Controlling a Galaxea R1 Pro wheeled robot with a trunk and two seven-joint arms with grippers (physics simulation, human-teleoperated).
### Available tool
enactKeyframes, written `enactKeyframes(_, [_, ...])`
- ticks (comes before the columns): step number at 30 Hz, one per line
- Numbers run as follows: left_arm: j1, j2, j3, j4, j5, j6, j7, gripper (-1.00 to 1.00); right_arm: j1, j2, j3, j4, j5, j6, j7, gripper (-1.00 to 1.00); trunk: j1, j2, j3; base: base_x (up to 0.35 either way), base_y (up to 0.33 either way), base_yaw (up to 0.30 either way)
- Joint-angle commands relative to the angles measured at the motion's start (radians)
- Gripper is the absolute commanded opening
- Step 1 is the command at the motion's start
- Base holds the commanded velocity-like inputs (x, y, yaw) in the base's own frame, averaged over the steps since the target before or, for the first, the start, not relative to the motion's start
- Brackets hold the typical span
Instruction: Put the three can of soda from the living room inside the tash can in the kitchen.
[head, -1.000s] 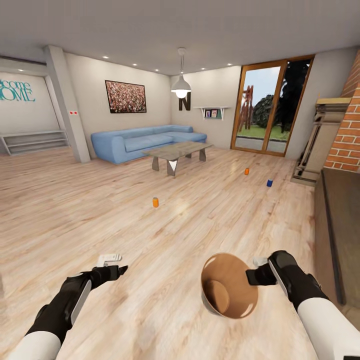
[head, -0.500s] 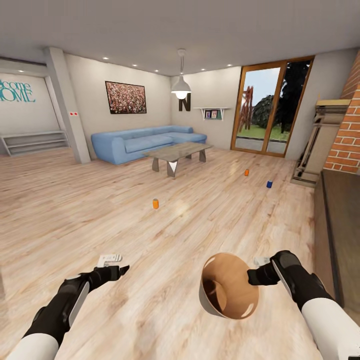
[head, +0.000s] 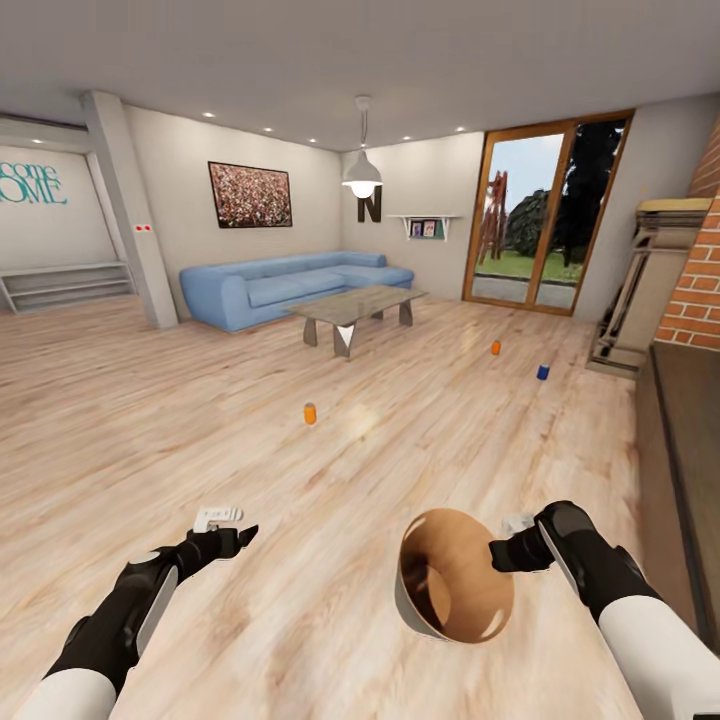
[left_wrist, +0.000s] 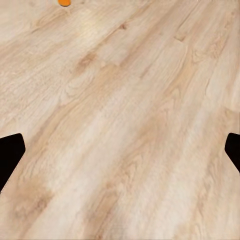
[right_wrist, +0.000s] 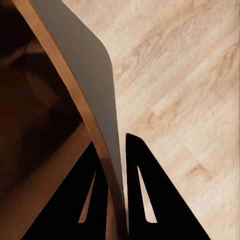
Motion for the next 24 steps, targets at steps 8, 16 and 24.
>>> enactKeyframes(8, [0.000, -0.001, 0.000, 0.001, -0.001, -0.001, 0.002, 1.00, 0.000, 0.001, 0.000, -0.001, -0.031, 0.006, 0.005, -1.00, 0.000, 0.000, 0.000, 0.323, 0.000, 0.000])
enactKeyframes(16, [0.000, -0.001, 0.000, 0.001, -0.001, -0.001, 0.004, 1.00, 0.000, 0.002, 0.001, -0.001, -0.031, 0.007, 0.005, -1.00, 0.000, 0.000, 0.000, 0.328, 0.000, 0.000])
enactKeyframes(24, [0.000, -0.001, 0.000, 0.001, -0.001, 0.000, 0.003, 1.00, 0.000, 0.004, 0.003, -0.001, -0.031, 0.006, 0.003, -1.00, 0.000, 0.000, 0.000, 0.328, 0.000, 0.000])
